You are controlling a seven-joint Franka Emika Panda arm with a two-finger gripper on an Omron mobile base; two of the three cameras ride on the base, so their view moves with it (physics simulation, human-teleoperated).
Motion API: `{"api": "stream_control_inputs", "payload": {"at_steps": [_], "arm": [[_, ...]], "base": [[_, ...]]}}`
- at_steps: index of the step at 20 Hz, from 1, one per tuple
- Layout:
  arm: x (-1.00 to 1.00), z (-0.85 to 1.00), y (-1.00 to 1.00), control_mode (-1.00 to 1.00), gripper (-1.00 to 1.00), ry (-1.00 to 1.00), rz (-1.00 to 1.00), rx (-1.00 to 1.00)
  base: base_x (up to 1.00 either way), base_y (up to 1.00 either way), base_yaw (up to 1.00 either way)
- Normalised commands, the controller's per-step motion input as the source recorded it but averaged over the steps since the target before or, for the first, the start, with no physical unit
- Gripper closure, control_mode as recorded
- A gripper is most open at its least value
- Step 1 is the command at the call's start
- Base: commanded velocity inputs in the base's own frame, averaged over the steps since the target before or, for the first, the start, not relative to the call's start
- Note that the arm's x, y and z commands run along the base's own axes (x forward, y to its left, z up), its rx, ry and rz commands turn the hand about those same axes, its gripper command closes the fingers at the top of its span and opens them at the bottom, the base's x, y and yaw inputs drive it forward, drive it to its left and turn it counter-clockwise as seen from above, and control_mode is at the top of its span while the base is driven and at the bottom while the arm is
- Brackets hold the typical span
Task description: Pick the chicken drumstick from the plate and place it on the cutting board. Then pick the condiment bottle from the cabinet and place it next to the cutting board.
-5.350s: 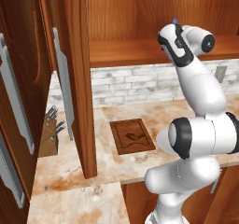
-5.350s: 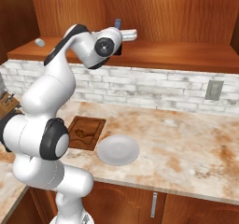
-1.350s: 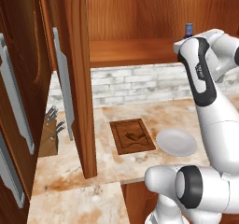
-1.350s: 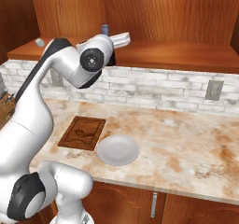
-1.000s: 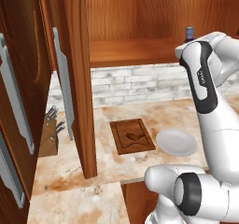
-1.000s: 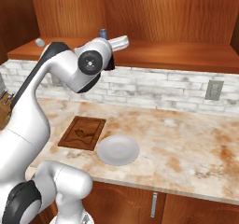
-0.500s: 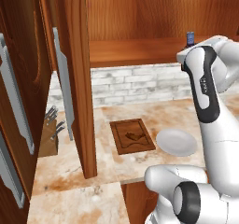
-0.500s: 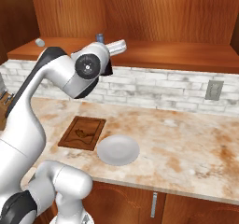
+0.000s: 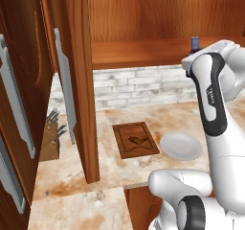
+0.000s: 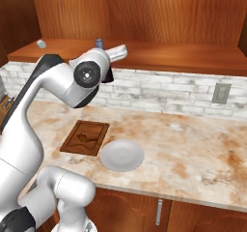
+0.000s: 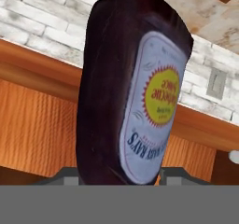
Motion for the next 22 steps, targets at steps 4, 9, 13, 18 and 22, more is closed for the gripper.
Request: {"api": "stream_control_inputs", "payload": {"at_steps": [4, 9, 13, 18, 22], "arm": [[-0.05, 0.02, 0.07, -1.00, 1.00, 0.00, 0.00, 0.00], [0.00, 0.05, 0.01, -1.00, 1.00, 0.00, 0.00, 0.00], [0.00, 0.03, 0.00, -1.00, 1.00, -0.02, 0.04, -0.02], [-0.07, 0.00, 0.00, -1.00, 1.00, -0.06, 0.06, -0.06], [-0.06, -0.04, 0.00, -1.00, 1.00, -0.10, 0.08, -0.10]], "base": [[0.00, 0.00, 0.00], [0.00, 0.00, 0.00], [0.00, 0.00, 0.00], [0.00, 0.00, 0.00], [0.00, 0.00, 0.00]]}}
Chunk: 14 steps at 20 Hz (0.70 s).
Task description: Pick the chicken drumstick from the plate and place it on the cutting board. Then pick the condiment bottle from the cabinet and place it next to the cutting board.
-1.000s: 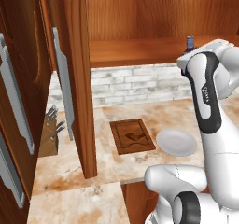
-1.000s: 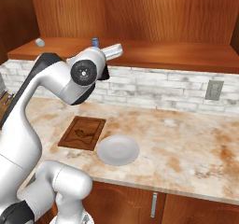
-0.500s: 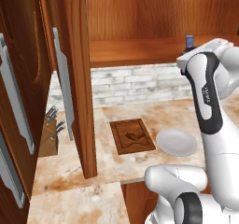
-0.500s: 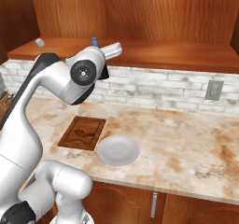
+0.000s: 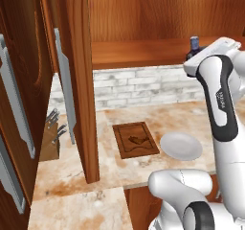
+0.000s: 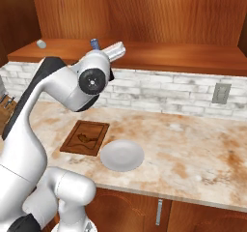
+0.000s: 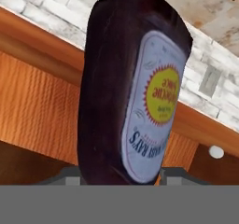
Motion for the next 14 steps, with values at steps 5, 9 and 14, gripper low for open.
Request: {"api": "stream_control_inputs", "payload": {"at_steps": [5, 9, 14], "arm": [[-0.01, -0.04, 0.00, -1.00, 1.00, -0.10, 0.08, -0.12], [-0.06, -0.04, 0.00, -1.00, 1.00, -0.07, 0.07, -0.13], [-0.07, 0.00, 0.00, -1.00, 1.00, -0.01, 0.03, -0.05]], "base": [[0.00, 0.00, 0.00], [0.00, 0.00, 0.00], [0.00, 0.00, 0.00]]}}
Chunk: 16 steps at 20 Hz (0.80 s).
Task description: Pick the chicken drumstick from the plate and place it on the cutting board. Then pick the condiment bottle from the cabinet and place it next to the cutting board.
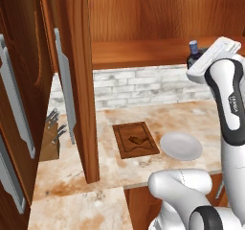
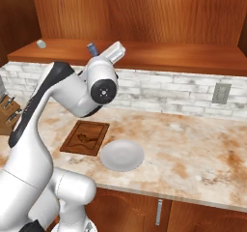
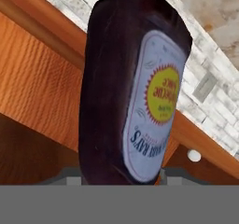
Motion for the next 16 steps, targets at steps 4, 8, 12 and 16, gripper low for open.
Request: {"api": "stream_control_inputs", "payload": {"at_steps": [4, 8, 12, 16], "arm": [[-0.08, -0.13, 0.01, -1.00, 1.00, 0.00, 0.02, -0.03], [-0.13, -0.17, 0.08, -1.00, 1.00, 0.05, 0.03, 0.00], [-0.18, -0.18, 0.11, -1.00, 1.00, 0.07, 0.03, 0.00], [-0.19, -0.16, 0.12, -1.00, 1.00, 0.08, 0.02, 0.01]], "base": [[0.00, 0.00, 0.00], [0.00, 0.00, 0.00], [0.00, 0.00, 0.00], [0.00, 0.00, 0.00]]}}
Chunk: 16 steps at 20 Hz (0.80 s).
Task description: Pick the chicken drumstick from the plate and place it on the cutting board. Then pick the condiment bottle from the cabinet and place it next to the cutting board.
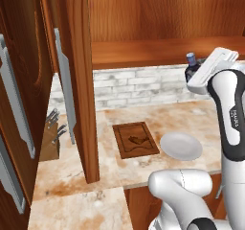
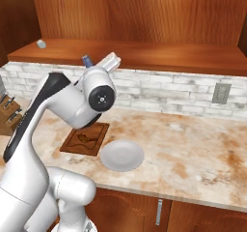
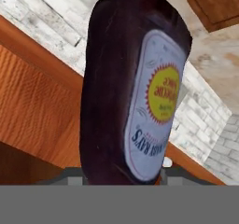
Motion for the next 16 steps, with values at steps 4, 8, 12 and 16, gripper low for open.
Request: {"api": "stream_control_inputs", "payload": {"at_steps": [4, 8, 12, 16], "arm": [[-0.21, -0.16, 0.12, -1.00, 1.00, 0.07, 0.02, 0.02], [-0.19, -0.20, 0.11, -1.00, 1.00, 0.06, 0.02, 0.04], [-0.14, -0.23, 0.10, -1.00, 1.00, 0.05, 0.03, 0.05], [-0.01, -0.30, 0.03, -1.00, 1.00, 0.03, 0.03, 0.05]], "base": [[0.00, 0.00, 0.00], [0.00, 0.00, 0.00], [0.00, 0.00, 0.00], [0.00, 0.00, 0.00]]}}
